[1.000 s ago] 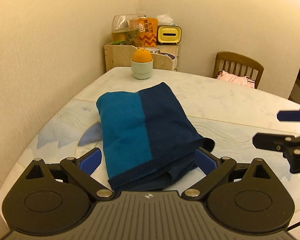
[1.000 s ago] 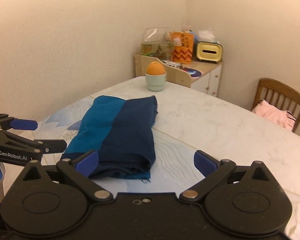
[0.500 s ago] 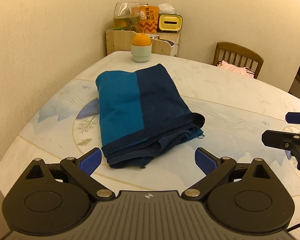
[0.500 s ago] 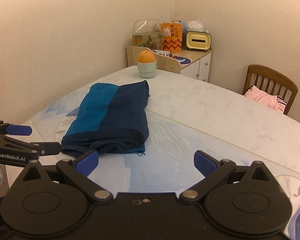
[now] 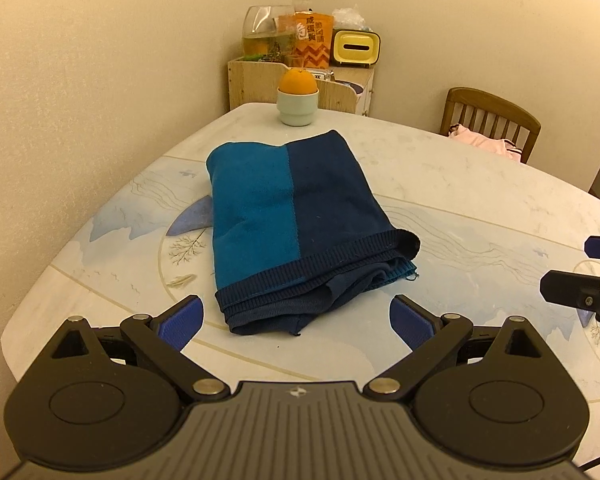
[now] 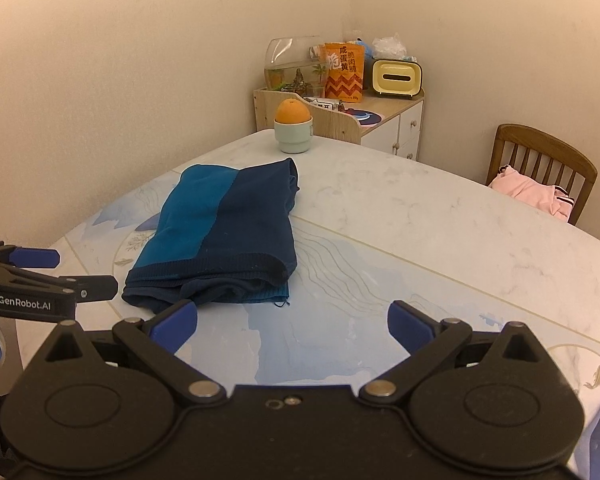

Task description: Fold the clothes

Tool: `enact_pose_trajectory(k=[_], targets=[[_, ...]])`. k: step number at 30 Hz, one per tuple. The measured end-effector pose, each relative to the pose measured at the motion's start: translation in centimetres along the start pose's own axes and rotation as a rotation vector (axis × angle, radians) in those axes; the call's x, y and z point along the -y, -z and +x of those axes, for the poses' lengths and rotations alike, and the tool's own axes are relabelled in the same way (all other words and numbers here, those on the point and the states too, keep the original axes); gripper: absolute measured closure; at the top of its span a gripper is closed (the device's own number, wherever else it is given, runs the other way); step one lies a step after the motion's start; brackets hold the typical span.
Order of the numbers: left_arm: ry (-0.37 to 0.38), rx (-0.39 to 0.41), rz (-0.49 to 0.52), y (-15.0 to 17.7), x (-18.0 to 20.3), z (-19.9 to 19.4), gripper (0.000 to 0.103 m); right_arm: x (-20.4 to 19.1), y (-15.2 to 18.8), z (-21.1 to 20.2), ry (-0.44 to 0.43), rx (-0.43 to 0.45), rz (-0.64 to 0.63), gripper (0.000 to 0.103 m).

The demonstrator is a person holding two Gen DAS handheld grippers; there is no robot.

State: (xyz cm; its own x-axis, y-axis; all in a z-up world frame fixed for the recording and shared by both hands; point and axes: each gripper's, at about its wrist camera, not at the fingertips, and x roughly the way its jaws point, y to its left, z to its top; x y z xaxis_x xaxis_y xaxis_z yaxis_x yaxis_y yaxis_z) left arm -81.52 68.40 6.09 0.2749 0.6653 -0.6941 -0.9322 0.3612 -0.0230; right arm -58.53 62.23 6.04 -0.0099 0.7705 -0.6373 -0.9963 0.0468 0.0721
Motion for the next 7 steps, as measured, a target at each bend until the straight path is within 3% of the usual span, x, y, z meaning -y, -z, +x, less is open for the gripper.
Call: enact_pose_trajectory(k=[7], targets=[[-0.012, -0.004, -0.009, 0.05, -0.05, -0.1, 0.003, 0.12, 0.05, 0.0, -0.004, -0.006, 0.0, 0.0]])
